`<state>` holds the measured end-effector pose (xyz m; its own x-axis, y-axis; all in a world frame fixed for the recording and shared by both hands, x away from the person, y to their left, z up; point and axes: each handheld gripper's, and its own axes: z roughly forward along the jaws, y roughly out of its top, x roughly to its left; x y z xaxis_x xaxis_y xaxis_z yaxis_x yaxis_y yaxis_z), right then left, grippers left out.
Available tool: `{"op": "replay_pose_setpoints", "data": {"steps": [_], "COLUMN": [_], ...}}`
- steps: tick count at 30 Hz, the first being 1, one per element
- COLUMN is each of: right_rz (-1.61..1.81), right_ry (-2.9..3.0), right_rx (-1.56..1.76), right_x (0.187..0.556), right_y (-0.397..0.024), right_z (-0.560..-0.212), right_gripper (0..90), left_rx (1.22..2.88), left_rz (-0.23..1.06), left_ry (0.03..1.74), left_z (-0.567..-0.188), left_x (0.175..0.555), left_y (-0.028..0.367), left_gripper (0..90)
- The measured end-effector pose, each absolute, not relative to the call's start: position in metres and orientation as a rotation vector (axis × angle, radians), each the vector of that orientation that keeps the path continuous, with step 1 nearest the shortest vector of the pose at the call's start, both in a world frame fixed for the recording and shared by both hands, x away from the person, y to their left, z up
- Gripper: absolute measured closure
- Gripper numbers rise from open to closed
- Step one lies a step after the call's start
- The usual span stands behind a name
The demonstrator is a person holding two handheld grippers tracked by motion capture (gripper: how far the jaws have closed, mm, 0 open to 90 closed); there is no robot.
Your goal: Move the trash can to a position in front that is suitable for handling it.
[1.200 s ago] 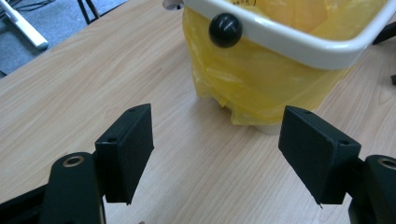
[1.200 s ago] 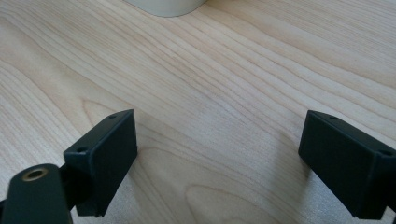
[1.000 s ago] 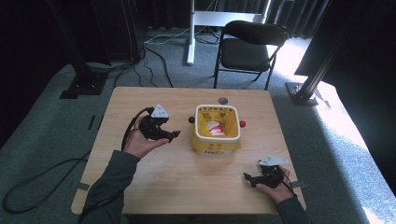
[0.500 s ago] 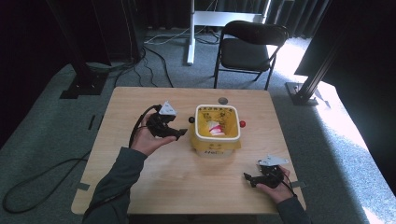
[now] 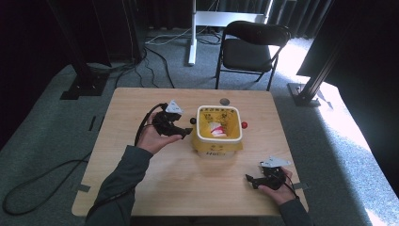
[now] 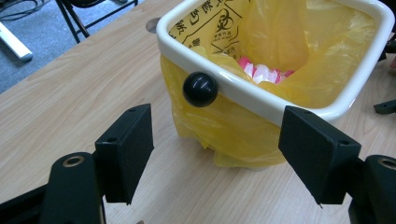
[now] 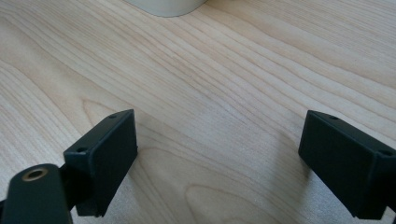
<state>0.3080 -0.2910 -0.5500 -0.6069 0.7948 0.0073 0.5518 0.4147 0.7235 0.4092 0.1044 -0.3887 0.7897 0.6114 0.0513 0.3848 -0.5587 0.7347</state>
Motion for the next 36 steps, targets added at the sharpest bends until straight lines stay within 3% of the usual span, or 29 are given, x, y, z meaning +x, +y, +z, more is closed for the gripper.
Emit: {"op": "replay_pose_setpoints", "data": {"steps": [36], "right_rz": [1.006], "right_ry": [2.338], "right_rx": [1.161], "right_x": [0.308], "right_y": [-0.291], "right_z": [-0.550], "right_gripper": [10.9], "left_rx": [2.256], "left_rz": [0.369], "left_ry": [0.746], "left_z": [-0.398], "left_x": [0.423], "left_y": [0.065], "left_gripper": [26.6]}}
